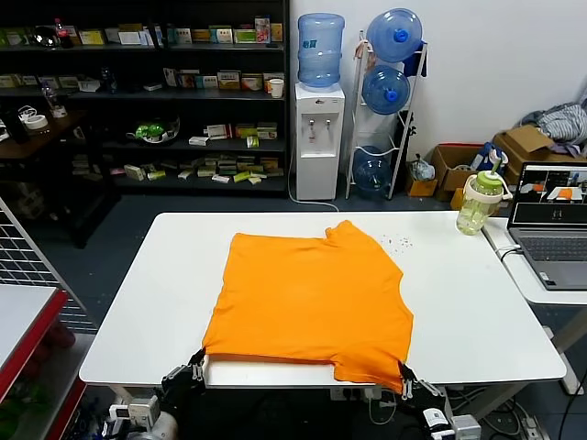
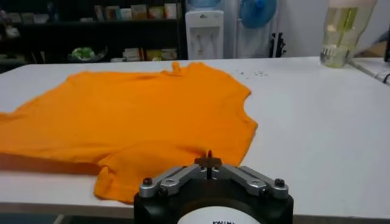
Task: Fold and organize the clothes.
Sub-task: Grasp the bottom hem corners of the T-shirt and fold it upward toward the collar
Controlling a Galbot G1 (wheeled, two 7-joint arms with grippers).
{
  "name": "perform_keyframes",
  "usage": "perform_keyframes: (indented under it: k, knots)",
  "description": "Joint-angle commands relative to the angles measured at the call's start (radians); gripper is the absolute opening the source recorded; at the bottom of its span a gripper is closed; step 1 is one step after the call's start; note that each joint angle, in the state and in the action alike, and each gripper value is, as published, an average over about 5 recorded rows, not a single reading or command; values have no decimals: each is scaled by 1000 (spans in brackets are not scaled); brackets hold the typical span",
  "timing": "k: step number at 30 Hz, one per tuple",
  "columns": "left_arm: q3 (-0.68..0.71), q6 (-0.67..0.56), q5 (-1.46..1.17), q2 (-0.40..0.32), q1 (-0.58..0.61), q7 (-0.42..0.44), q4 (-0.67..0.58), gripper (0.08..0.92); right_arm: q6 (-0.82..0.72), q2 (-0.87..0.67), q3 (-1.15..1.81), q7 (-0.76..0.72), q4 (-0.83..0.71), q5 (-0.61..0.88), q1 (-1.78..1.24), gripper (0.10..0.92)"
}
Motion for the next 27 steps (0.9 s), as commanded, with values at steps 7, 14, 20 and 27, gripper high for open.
perform_keyframes:
  k: [7, 14, 20, 27]
  knots:
    - [-4, 1, -79, 43, -16, -17, -88, 90, -7, -89, -4, 56, 47, 117, 108, 124]
    - [49, -1, -106, 60, -231, -22, 59, 90, -36, -118, -76, 116, -116, 179, 411, 124]
    - [100, 0, -113, 68, -379, -30, 183, 90, -71, -139, -160, 146, -260, 246, 611, 124]
    - [167, 3, -119, 78, -494, -37, 311, 90, -92, -128, -246, 151, -394, 266, 761, 124]
